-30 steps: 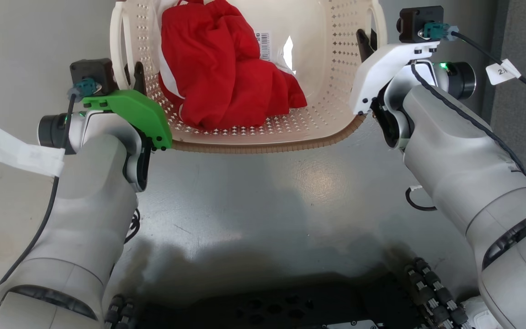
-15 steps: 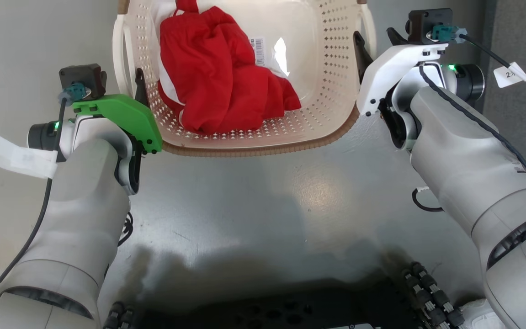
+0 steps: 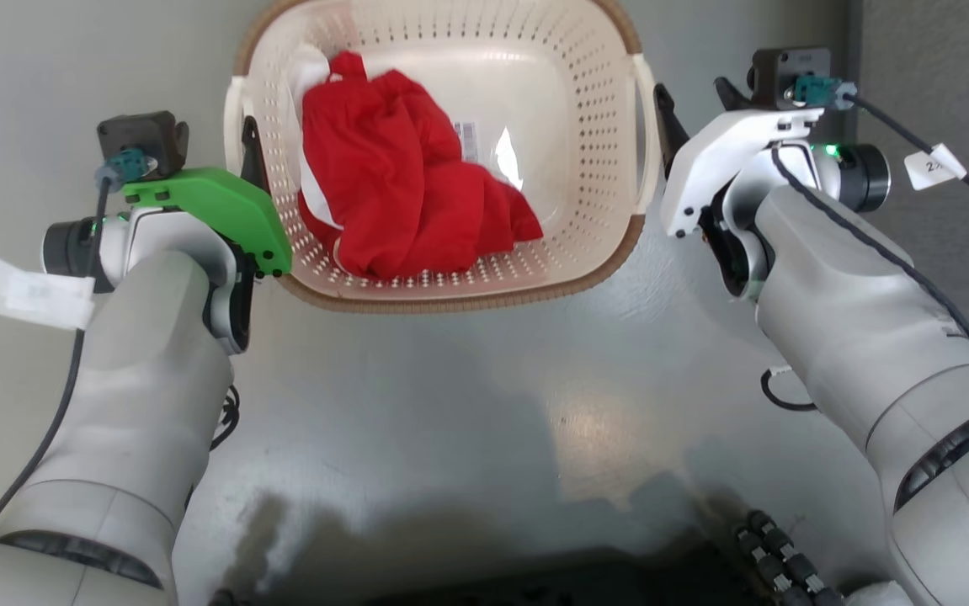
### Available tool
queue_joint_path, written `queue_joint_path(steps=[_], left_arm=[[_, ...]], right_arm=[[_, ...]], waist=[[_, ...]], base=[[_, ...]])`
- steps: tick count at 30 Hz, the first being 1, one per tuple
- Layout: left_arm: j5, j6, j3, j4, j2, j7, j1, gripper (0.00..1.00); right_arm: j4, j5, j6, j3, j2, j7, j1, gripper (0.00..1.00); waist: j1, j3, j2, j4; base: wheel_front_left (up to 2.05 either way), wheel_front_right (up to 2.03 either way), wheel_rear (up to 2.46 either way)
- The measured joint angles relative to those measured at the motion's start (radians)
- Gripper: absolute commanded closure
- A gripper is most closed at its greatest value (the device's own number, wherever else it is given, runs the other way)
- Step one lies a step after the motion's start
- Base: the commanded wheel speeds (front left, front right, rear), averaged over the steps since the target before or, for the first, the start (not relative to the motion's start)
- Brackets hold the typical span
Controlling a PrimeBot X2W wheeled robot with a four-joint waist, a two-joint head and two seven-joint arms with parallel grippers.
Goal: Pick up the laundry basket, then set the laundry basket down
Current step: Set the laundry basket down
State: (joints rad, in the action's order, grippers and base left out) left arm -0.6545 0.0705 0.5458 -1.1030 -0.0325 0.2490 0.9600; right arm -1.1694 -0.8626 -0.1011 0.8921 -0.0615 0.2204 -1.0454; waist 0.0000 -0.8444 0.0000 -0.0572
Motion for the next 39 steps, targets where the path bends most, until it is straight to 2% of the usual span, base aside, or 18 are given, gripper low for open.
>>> queue_joint_path(steps=[6, 15, 25, 39], left_arm=[[0.01, 0.0, -0.03, 0.057, -0.02, 0.002, -0.048, 0.0], [0.044, 0.001, -0.106, 0.204, -0.044, 0.003, -0.122, 0.0], [0.118, 0.018, -0.225, 0.397, -0.099, 0.003, -0.273, 0.0], [0.234, 0.027, -0.304, 0.631, -0.075, 0.003, -0.558, 0.0]], right_arm=[[0.0, 0.001, 0.012, 0.008, 0.001, 0.018, 0.014, 0.0], [0.006, 0.002, 0.013, -0.022, 0.0, 0.031, 0.062, 0.0], [0.223, 0.077, 0.002, -0.154, -0.045, 0.031, 0.097, 0.0], [0.429, 0.215, -0.014, -0.271, -0.077, 0.031, 0.368, 0.0]], waist=[[0.0, 0.077, 0.0, -0.005], [0.0, 0.196, 0.0, -0.01], [0.0, 0.337, 0.0, -0.017], [0.0, 0.537, 0.0, -0.02]], base=[[0.0, 0.0, 0.0], [0.0, 0.0, 0.0], [0.0, 0.0, 0.0], [0.0, 0.0, 0.0]])
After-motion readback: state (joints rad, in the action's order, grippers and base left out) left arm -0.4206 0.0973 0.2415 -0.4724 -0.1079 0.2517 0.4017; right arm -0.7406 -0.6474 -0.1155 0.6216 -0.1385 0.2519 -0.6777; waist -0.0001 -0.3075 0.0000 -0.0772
